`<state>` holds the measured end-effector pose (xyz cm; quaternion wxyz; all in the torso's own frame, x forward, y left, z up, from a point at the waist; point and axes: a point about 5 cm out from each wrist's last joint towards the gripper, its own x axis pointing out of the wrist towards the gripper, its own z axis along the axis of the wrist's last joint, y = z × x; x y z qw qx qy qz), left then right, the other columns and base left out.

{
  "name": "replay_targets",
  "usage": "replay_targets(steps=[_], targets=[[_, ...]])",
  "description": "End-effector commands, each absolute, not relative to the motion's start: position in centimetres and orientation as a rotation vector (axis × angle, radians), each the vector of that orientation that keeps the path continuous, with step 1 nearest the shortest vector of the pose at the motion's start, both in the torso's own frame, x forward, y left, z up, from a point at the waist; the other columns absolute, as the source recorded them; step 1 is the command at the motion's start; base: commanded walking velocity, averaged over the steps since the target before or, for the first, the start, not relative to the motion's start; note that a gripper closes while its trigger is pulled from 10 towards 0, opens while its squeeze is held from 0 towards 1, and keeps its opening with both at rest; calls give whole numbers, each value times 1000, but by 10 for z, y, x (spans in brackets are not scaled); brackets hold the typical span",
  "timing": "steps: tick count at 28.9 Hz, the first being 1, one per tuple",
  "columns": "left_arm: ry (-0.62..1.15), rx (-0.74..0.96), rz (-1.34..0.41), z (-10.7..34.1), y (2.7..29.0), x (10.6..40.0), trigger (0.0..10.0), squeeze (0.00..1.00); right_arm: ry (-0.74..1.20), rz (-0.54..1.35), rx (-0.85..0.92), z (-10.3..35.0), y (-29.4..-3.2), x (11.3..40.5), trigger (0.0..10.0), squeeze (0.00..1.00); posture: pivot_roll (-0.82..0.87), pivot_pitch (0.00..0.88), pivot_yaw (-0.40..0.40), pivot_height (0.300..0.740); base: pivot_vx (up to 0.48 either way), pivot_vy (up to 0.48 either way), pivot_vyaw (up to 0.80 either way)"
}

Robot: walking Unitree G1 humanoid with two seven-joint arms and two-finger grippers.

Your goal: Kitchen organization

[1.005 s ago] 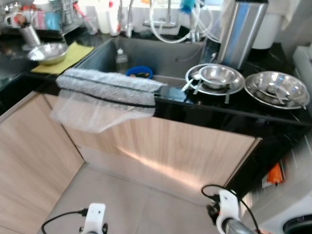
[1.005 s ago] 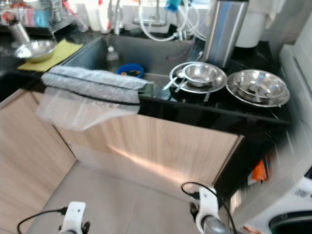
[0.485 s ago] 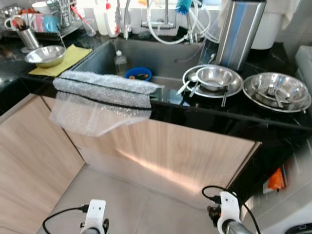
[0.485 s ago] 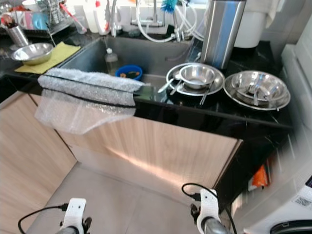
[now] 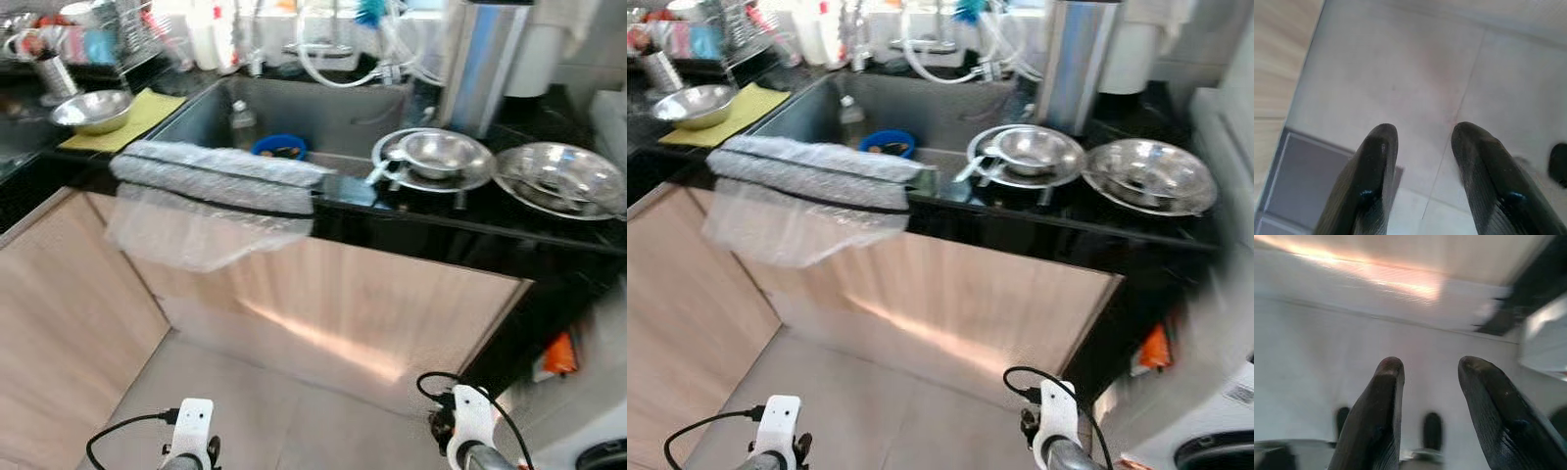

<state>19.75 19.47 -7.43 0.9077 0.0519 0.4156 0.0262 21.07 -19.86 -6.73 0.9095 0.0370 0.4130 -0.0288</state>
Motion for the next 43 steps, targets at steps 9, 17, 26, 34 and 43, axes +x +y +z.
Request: replay_targets(steps=[9,17,26,34,43], targets=[[870,112,62,-75,198,195,10000,0,856,-75,85,-69,-201,207,10000,0,27,75,68,740,0,341,-498],[852,96,49,-74,194,198,10000,0,863,-67,75,-69,-201,207,10000,0,29,68,70,740,0,0,0],[848,107,52,-73,195,199,10000,0,873,-72,92,-70,-200,205,10000,0,30,61,70,740,207,0,-350],[851,106,51,-74,193,198,10000,0,866,-63,77,-70,-201,206,10000,0,30,72,68,740,332,0,-98],[847,111,53,-73,193,199,10000,0,865,-63,79,-69,-200,207,10000,0,30,80,68,740,330,0,0]])
